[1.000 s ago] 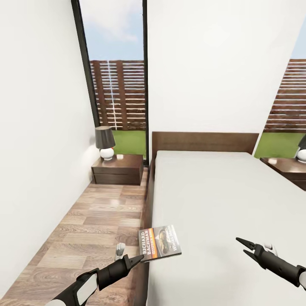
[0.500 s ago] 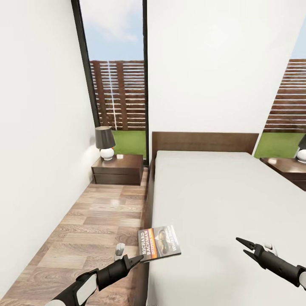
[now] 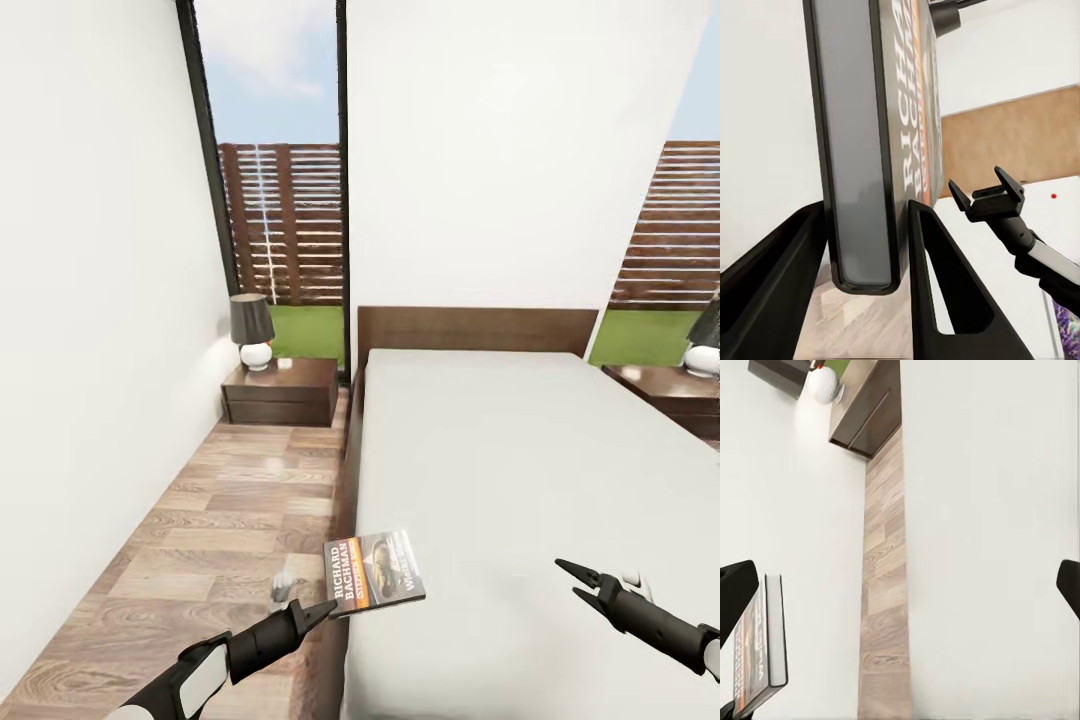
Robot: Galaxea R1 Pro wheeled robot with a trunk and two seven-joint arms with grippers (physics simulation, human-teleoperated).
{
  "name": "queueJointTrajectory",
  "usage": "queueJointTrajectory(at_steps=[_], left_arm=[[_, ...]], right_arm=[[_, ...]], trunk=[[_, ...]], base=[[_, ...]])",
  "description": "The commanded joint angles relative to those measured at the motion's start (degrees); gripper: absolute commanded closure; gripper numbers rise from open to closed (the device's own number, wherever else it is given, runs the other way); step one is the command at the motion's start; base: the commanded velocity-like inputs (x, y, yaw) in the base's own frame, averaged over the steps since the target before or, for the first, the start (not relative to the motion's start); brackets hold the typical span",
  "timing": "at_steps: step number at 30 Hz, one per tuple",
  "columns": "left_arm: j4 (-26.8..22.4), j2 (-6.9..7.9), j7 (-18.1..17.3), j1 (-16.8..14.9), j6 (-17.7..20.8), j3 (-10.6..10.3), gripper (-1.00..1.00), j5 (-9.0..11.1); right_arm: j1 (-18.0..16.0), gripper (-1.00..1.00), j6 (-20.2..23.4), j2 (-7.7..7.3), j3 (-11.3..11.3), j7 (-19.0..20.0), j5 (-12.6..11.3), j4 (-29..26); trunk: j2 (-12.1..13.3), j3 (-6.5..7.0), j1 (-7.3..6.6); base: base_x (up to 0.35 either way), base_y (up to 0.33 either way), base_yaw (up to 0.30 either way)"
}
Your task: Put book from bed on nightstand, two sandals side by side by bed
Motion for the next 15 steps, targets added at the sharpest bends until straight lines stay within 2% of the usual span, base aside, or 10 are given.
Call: queueJointTrajectory(at_steps=[1,5,15], left_arm=[[0.0,0.04,-0.1,0.0,0.6,-0.3,1.00,0.7],[0.0,0.04,-0.2,0.0,0.6,-0.3,1.00,0.7],[0.0,0.04,0.1,0.0,0.6,-0.3,1.00,0.7]], right_arm=[[0.0,-1.00,0.4,-0.04,0.4,0.1,-0.6,0.0],[0.0,-1.00,0.4,-0.04,0.4,0.1,-0.6,0.0],[0.0,-1.00,-0.1,0.04,0.4,0.0,-0.6,0.0]], trunk=[[0.0,-0.06,-0.04],[0.0,-0.06,-0.04],[0.0,-0.06,-0.04]], base=[[-0.332,0.000,0.000],[-0.144,0.000,0.000],[-0.010,0.000,0.000]])
